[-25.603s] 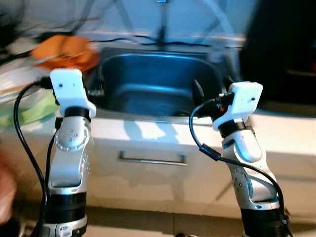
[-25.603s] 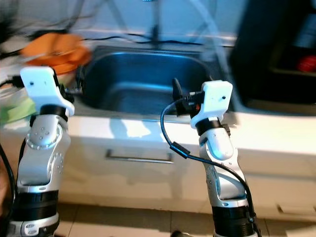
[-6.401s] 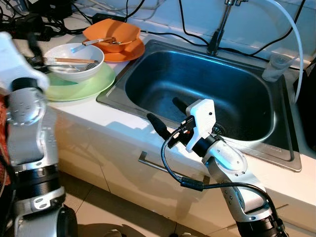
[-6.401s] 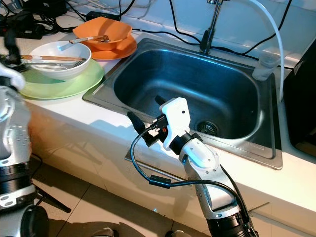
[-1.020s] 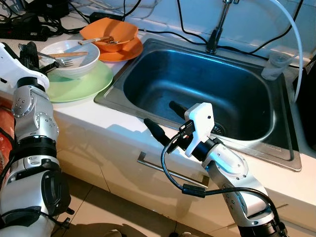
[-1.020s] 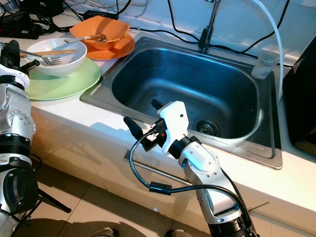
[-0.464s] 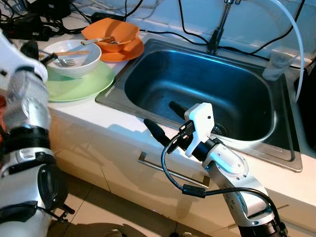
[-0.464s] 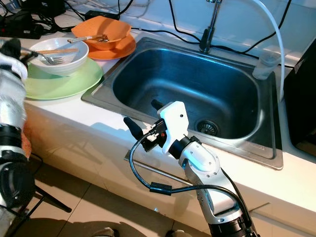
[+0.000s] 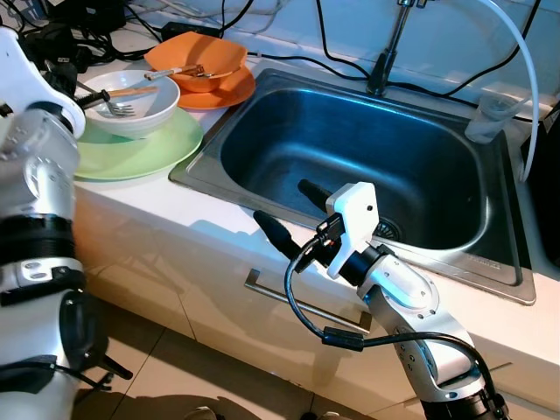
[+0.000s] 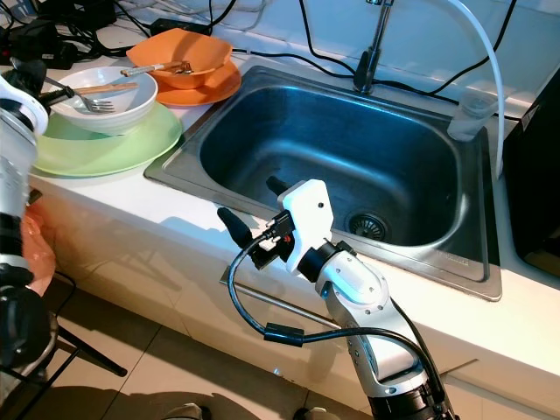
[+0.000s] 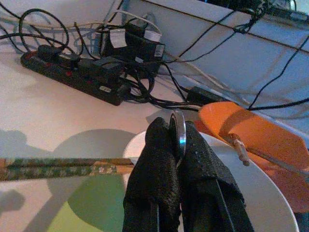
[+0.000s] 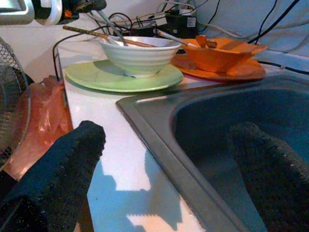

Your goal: Kitchen organization

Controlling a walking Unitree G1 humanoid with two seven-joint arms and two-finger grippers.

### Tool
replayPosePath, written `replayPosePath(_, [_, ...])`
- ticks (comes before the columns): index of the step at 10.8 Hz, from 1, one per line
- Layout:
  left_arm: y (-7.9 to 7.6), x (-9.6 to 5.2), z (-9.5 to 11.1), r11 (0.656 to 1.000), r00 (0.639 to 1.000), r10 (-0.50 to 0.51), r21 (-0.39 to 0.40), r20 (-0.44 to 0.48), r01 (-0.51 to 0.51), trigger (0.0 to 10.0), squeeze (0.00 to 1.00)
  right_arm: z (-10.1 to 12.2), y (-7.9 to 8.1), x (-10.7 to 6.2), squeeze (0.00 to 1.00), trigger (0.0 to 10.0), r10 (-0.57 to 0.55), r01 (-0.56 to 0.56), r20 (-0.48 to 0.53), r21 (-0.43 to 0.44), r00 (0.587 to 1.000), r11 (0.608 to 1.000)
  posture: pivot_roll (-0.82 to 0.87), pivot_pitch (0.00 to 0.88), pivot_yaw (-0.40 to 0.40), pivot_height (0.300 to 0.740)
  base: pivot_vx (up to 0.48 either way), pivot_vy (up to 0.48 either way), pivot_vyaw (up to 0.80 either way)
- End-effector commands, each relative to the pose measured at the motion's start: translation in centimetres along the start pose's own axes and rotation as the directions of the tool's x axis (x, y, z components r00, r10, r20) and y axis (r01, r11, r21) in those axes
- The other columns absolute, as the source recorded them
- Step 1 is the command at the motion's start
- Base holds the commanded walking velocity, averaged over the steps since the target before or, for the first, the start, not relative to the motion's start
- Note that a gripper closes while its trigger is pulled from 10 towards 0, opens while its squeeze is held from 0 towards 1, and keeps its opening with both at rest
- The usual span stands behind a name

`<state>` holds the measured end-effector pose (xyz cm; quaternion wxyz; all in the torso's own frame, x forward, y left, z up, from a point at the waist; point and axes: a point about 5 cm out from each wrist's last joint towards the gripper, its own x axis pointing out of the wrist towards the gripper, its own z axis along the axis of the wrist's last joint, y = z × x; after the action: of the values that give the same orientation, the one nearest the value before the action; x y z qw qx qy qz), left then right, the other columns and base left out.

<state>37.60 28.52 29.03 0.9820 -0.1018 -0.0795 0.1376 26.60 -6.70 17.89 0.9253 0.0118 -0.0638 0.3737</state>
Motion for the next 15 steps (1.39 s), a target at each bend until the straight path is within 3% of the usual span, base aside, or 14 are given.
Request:
replayPosePath(1, [-0.6, 0.1, 0.9, 0.999, 0.999, -0.034, 0.037, -0.002, 0.034, 0.0, 0.00, 0.0, 0.0, -0.1, 0.00, 10.0, 0.004, -0.004, 0.003, -0.003, 1.000, 1.000, 0.00, 0.090, -0.042, 0.740, 0.000, 0.000, 0.00])
replayPosePath(5, [-0.8, 0.0, 2.5, 0.995, 0.996, -0.094, -0.026, 0.011, 0.094, 0.0, 0.00, 0.0, 0.0, 0.0, 0.00, 10.0, 0.006, -0.006, 0.005, -0.002, 1.000, 1.000, 0.00, 0.084, -0.041, 0.740, 0.000, 0.000, 0.00])
replayPosePath(10, [-1.6, -0.2, 2.3, 0.985, 0.984, -0.170, 0.019, -0.061, 0.171, 0.0, 0.00, 0.0, 0.1, 0.0, 0.00, 10.0, 0.006, -0.006, 0.005, 0.003, 1.000, 1.000, 0.00, 0.090, -0.041, 0.740, 0.000, 0.000, 0.00])
replayPosePath(15, [-3.7, -0.8, 4.2, 0.959, 0.960, -0.281, 0.035, -0.019, 0.281, 0.0, 0.00, 0.0, 0.1, 0.0, 0.00, 10.0, 0.005, -0.005, 0.007, 0.007, 1.000, 1.000, 0.00, 0.090, -0.039, 0.740, 0.000, 0.000, 0.00])
